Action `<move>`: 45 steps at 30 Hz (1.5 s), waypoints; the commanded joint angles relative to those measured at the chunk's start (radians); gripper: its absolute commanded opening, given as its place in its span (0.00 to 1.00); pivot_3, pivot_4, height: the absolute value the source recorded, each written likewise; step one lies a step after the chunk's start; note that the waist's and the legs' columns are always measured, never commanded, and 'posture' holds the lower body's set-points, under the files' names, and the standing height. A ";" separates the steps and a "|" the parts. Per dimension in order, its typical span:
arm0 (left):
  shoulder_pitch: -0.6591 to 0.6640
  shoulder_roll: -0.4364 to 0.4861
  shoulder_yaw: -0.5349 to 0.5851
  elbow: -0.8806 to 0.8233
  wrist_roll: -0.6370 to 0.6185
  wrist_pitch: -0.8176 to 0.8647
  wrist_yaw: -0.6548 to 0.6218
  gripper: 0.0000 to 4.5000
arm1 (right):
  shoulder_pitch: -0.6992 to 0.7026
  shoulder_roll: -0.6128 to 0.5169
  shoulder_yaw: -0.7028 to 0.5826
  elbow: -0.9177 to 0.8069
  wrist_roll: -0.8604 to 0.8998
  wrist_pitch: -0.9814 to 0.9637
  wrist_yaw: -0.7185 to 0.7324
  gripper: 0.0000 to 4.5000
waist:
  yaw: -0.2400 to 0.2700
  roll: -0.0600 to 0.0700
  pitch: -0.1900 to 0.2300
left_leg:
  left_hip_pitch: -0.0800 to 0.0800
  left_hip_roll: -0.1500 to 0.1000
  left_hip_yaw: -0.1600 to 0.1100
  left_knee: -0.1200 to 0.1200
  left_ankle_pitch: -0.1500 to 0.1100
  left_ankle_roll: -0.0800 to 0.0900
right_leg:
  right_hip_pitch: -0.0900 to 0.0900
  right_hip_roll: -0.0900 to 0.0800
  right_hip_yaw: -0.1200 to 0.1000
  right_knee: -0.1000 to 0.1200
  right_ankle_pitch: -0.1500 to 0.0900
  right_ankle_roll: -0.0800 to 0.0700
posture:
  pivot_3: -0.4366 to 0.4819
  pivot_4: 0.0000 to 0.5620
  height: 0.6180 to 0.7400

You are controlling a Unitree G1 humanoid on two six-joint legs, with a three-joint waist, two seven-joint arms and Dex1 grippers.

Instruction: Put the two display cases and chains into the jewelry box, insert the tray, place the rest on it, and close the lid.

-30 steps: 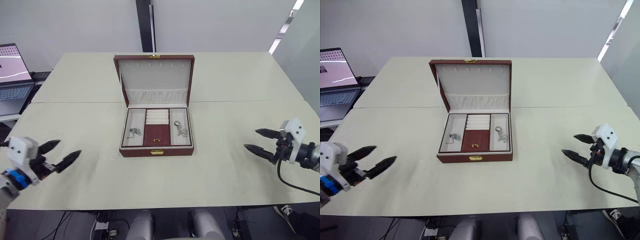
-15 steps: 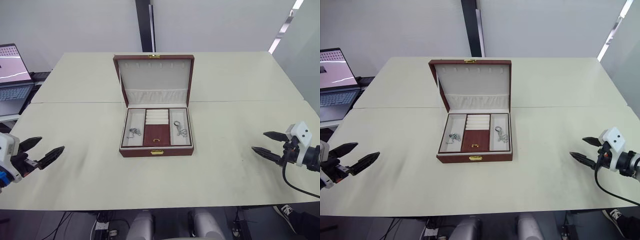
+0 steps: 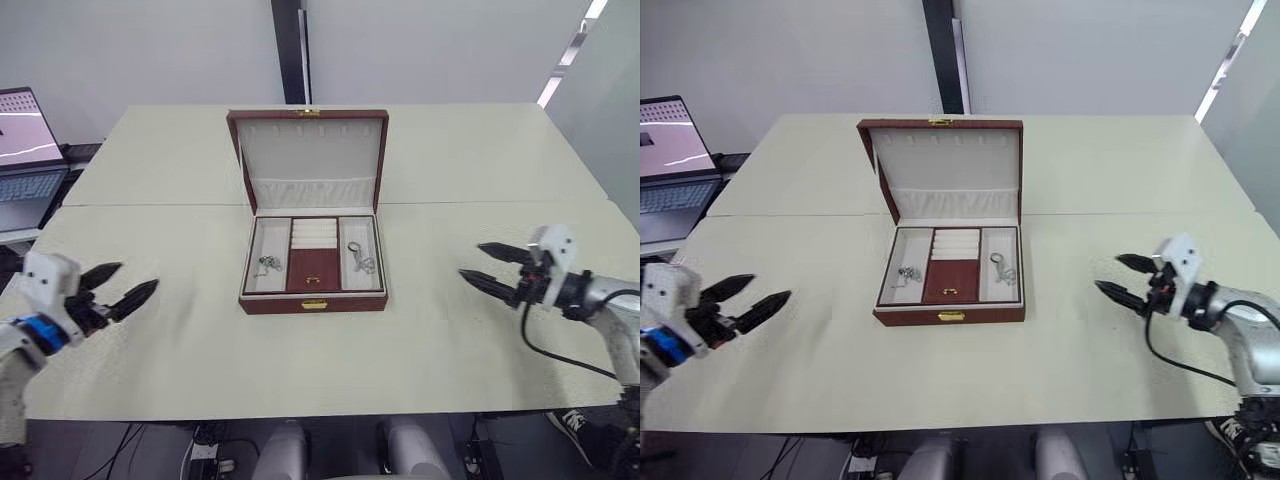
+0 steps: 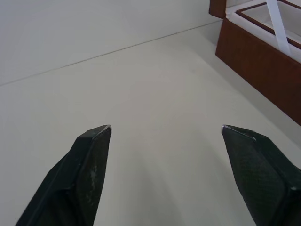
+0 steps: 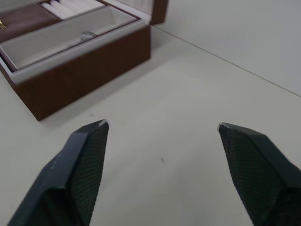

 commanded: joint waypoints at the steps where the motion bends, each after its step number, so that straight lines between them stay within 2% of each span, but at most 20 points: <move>1: -0.036 -0.014 -0.043 -0.038 0.006 0.025 0.018 0.58 | -0.039 0.032 0.054 -0.062 -0.003 0.032 -0.032 0.55 | 0.000 0.000 0.000 | -0.001 0.000 0.000 0.000 0.000 0.000 | 0.000 0.000 0.000 0.000 0.000 0.000 | 0.48 0.27 1.00; 5: -0.139 -0.079 -0.167 -0.028 0.040 0.027 0.030 0.30 | -0.116 0.116 0.171 -0.006 -0.082 0.003 -0.074 0.32 | 0.002 0.000 0.000 | -0.001 -0.001 -0.001 0.001 0.000 0.000 | 0.000 0.000 -0.001 0.001 0.000 0.000 | 0.48 0.27 1.00; 10: -0.247 -0.150 -0.256 0.015 0.077 0.014 0.046 0.00 | -0.193 0.204 0.247 0.094 -0.162 -0.043 -0.119 0.05 | 0.000 0.000 0.000 | -0.001 -0.001 0.000 0.002 0.000 0.000 | -0.001 0.000 0.000 0.001 0.000 0.001 | 0.48 0.27 1.00; 12: -0.281 -0.173 -0.285 0.028 0.087 0.011 0.046 0.00 | -0.215 0.232 0.275 0.125 -0.189 -0.060 -0.132 0.00 | 0.000 0.000 0.000 | -0.001 -0.002 0.000 0.002 0.000 0.000 | -0.002 0.000 -0.001 0.001 0.000 0.000 | 0.48 0.27 1.00; 19: -0.279 -0.206 -0.344 -0.030 0.073 0.053 0.008 0.00 | -0.243 0.272 0.289 0.130 -0.190 -0.061 -0.117 0.00 | -0.001 0.000 0.000 | -0.001 -0.002 -0.001 0.002 0.000 0.000 | -0.002 0.000 -0.001 0.002 0.000 0.000 | 0.48 0.27 1.00; 30: -0.140 -0.167 -0.390 -0.252 0.013 0.192 -0.064 0.00 | -0.109 0.224 0.317 -0.084 -0.086 0.091 -0.001 0.00 | 0.000 0.000 0.000 | -0.002 -0.001 -0.001 0.003 0.000 0.000 | -0.001 0.000 0.000 0.001 0.000 0.000 | 0.48 0.27 1.00; 36: -0.061 -0.152 -0.386 -0.354 -0.009 0.244 -0.061 0.00 | 0.002 0.190 0.308 -0.230 -0.047 0.174 -0.010 0.00 | 0.000 0.000 0.000 | -0.001 -0.001 -0.001 0.003 0.000 0.000 | -0.001 0.000 0.000 0.001 0.000 0.000 | 0.48 0.27 1.00; 45: -0.017 -0.150 -0.364 -0.370 -0.009 0.236 -0.059 0.00 | 0.072 0.177 0.271 -0.286 -0.048 0.204 -0.037 0.00 | 0.001 0.000 -0.001 | 0.001 -0.001 0.000 0.002 0.000 0.000 | 0.001 0.000 0.000 0.001 0.000 0.001 | 0.48 0.27 1.00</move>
